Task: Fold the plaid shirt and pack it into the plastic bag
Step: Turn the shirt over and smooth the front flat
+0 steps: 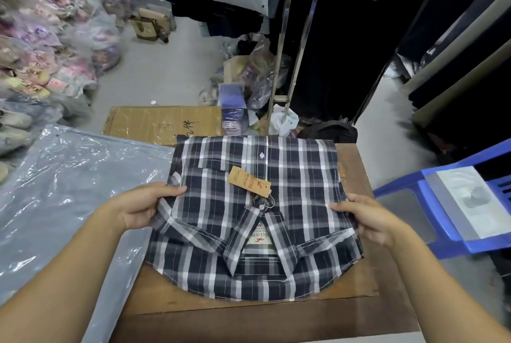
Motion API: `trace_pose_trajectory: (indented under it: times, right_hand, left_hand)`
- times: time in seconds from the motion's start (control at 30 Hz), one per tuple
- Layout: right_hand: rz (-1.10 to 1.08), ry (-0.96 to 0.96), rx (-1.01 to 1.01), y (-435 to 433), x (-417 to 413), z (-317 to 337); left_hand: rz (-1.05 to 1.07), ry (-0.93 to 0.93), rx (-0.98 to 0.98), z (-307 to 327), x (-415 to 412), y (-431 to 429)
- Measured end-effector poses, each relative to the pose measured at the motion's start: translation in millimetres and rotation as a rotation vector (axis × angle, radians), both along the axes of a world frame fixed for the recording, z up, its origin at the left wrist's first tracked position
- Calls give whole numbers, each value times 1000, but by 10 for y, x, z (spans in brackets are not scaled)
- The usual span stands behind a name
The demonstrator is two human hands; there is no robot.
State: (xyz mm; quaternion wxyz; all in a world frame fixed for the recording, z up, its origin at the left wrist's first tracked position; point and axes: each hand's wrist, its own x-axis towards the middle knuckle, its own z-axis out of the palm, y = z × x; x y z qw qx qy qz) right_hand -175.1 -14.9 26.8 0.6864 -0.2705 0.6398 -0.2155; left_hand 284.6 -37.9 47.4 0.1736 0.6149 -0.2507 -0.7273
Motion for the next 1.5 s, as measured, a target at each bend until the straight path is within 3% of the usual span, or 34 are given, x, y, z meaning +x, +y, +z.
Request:
trace_pose_trajectory:
  times: [0.1,0.2,0.53,0.6,0.8,0.97,1.03,1.13,1.2,1.23,1.3,1.37,1.5]
  right_hand:
    - [39,-17,43,85,-52,-60]
    - [155,117,68,197,-92,-172]
    - [314,235,142,152,5,110]
    - [296,297,94,82,36,157]
    - [46,468,-176,-260,291,86]
    - [96,528,-142,-361,251,-12]
    - [123,565,-129,-387,248,13]
    - [158,986,-325,-467,358,34]
    - [201,1177,-587,-528,552,30]
    - [279,1220,-715,-570,655,-4]
    - [529,1242,-829,-670,848,-136]
    - [750,1220,-825,-756,1025,-277]
    - [981,1164,-860,-821,1316,-491]
  left_hand:
    - [-21,39,36,-45,113,77]
    - [-168,-58,103,-69,100,205]
    - [-469,-195,166,138,15,214]
    - [-427,-295,94,151,26,108]
    - [63,-362,-73,65,-222,-206]
    - [135,-391,-96,-44,-314,-270]
    - [127,-496,-113,-70,-285,-307]
    - [-3,-936,-248,-93,-374,-388]
    - [-102,-1254,-473,-129,-589,-404]
    - [-177,-1322,-609,-160,-717,-400]
    - [-424,-1282,-793,-237,-962,-415]
    - [-684,-1171,-854,-393,-1116,-471]
    - [-902,-1050,-941,-649,-1316,-544]
